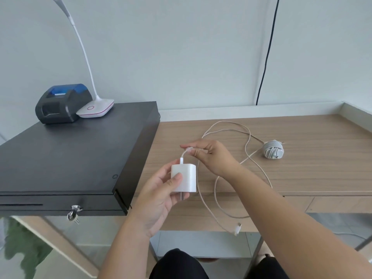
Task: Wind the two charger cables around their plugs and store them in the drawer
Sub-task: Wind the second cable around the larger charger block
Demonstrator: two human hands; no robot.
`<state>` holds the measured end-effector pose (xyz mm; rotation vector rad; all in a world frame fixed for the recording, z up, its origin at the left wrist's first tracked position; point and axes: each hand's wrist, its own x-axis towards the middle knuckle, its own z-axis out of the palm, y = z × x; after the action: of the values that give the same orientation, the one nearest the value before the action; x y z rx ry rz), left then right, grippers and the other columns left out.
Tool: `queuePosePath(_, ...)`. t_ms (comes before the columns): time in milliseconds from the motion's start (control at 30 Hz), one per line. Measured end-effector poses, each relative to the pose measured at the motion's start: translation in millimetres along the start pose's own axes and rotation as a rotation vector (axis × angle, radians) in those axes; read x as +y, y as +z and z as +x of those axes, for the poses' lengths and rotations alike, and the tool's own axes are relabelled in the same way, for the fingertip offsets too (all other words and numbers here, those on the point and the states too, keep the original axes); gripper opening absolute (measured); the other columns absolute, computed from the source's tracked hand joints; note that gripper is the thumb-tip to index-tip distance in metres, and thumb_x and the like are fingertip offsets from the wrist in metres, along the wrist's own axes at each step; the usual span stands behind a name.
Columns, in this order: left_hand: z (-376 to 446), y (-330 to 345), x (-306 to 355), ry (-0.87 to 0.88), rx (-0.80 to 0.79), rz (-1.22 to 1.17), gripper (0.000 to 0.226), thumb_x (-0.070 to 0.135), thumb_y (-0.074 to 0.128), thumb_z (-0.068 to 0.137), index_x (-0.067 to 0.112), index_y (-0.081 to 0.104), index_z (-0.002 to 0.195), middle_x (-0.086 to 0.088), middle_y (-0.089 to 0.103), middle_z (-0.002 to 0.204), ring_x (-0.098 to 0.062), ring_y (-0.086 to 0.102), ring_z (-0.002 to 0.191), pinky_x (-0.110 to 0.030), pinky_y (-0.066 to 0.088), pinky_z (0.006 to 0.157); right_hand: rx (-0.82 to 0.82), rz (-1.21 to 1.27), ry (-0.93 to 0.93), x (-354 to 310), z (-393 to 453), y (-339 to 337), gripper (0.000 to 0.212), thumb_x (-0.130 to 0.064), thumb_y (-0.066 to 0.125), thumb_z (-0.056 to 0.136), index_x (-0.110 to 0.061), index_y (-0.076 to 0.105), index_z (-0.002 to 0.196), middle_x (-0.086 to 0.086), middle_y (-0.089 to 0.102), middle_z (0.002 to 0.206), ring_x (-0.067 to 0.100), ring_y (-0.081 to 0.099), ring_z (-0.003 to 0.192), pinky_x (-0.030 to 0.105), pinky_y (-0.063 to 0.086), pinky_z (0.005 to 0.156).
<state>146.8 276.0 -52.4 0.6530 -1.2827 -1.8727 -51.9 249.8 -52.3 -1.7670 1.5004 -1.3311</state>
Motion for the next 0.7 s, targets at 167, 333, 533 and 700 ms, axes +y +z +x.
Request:
queuePosePath(167, 8.0, 4.9, 5.1, 0.113, -0.013, -0.166, 0.05, 0.005, 0.06, 0.082, 0.008, 0.054, 0.132, -0.012, 0.066, 0.114, -0.024, 0.067, 0.092, -0.033, 0.057, 0.07, 0.071, 0.028, -0.027, -11.7, -18.4, 2.3, 0.023, -0.036, 0.057, 0.093, -0.027, 0.072, 0.107, -0.005, 0.075, 0.096, 0.01, 0.068, 0.094, 0.031, 0.053, 0.088)
queuePosePath(333, 30.6, 17.7, 15.0, 0.262, 0.113, -0.175, 0.056, 0.01, 0.065, 0.077, 0.003, 0.052, 0.131, -0.007, 0.069, 0.108, -0.018, 0.068, 0.095, -0.026, 0.056, 0.073, 0.159, 0.004, -0.055, -18.6, -47.6, 4.8, 0.024, -0.03, 0.049, 0.098, -0.04, 0.066, 0.112, -0.014, 0.053, 0.059, 0.003, 0.056, 0.059, 0.015, 0.044, 0.062)
queuePosePath(533, 46.2, 32.9, 6.7, 0.309, 0.197, -0.227, 0.05, 0.01, 0.073, 0.076, 0.006, 0.059, 0.124, -0.005, 0.07, 0.105, -0.015, 0.07, 0.091, -0.027, 0.056, 0.074, 0.147, -0.061, -0.016, -22.0, -71.3, 5.0, 0.033, -0.02, 0.05, 0.099, -0.036, 0.057, 0.128, -0.018, 0.047, 0.052, 0.002, 0.045, 0.054, 0.012, 0.036, 0.057)
queuePosePath(700, 48.8, 37.1, -3.6, 0.319, 0.302, -0.138, 0.053, 0.017, 0.075, 0.071, 0.006, 0.062, 0.121, -0.005, 0.068, 0.104, -0.019, 0.069, 0.094, -0.03, 0.057, 0.075, 0.137, -0.174, -0.002, -24.6, -80.7, -3.6, 0.021, -0.018, 0.054, 0.096, -0.024, 0.07, 0.11, -0.012, 0.043, 0.05, 0.006, 0.04, 0.05, 0.014, 0.031, 0.051)
